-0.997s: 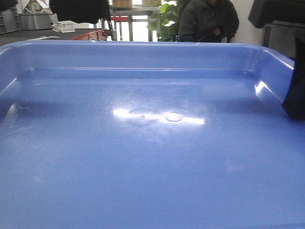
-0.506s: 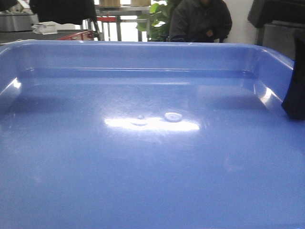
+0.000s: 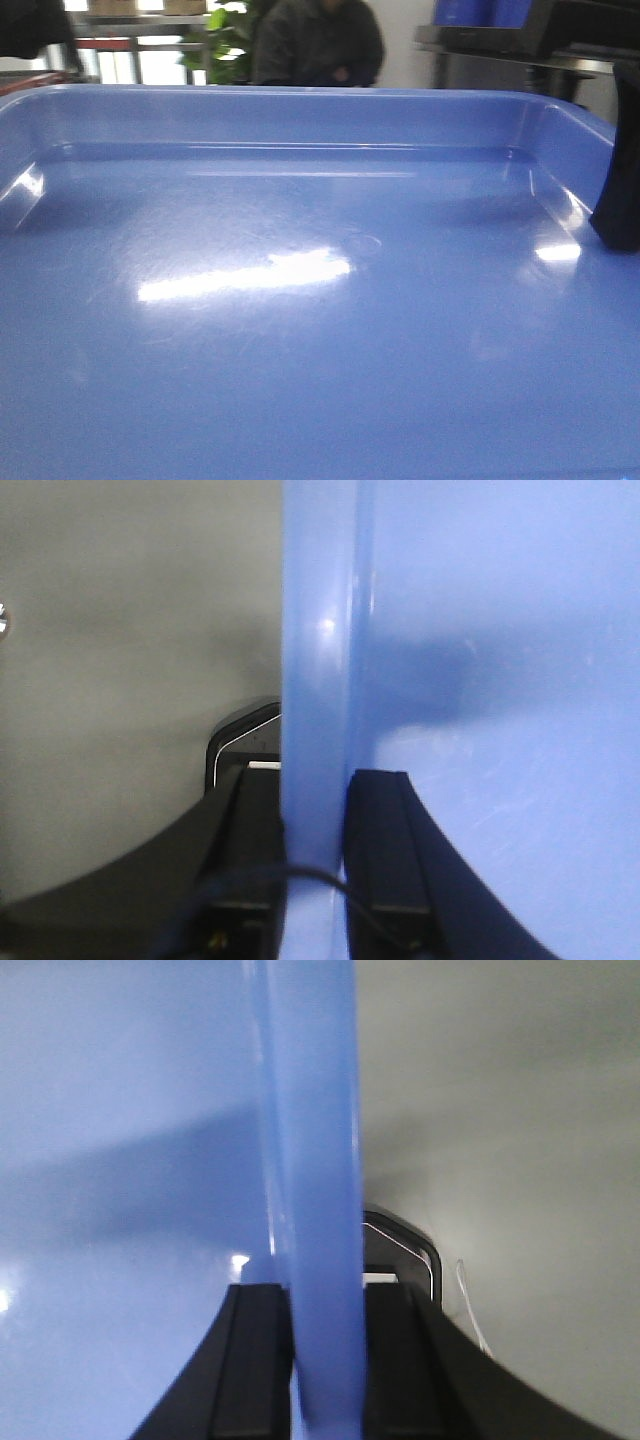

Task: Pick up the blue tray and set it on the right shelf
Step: 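Hold the tray while the base drives up to the steel shelf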

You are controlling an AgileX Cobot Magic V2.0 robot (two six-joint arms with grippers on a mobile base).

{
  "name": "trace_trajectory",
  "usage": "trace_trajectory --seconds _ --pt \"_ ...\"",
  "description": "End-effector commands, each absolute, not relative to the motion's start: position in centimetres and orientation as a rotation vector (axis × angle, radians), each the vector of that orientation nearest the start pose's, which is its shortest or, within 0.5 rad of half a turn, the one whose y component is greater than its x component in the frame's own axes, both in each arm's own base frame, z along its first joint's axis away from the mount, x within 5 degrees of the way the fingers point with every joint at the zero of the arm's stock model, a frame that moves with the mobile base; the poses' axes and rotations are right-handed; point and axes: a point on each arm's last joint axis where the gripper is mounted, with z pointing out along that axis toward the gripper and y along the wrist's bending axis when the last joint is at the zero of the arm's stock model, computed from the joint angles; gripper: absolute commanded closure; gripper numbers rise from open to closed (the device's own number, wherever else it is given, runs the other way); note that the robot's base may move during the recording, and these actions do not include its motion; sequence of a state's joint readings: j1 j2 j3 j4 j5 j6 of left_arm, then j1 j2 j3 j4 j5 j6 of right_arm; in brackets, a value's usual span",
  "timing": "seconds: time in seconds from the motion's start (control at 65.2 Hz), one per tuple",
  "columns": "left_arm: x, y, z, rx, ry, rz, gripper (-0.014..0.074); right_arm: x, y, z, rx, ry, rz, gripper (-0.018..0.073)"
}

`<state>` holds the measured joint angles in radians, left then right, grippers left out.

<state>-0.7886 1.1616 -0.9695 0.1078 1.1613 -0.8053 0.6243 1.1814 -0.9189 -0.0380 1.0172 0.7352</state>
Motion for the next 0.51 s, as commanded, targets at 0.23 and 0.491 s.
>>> trace_trajectory --seconds 0.23,0.491 --pt "14.67 -13.43 31.86 0.026 2.808 -0.225 0.0574 17.65 11.75 30.48 0.116 2.733 0.284 0.0417" --pt "14.67 -13.43 31.86 0.026 2.808 -0.225 0.0574 17.65 11.75 30.48 0.116 2.733 0.284 0.0417"
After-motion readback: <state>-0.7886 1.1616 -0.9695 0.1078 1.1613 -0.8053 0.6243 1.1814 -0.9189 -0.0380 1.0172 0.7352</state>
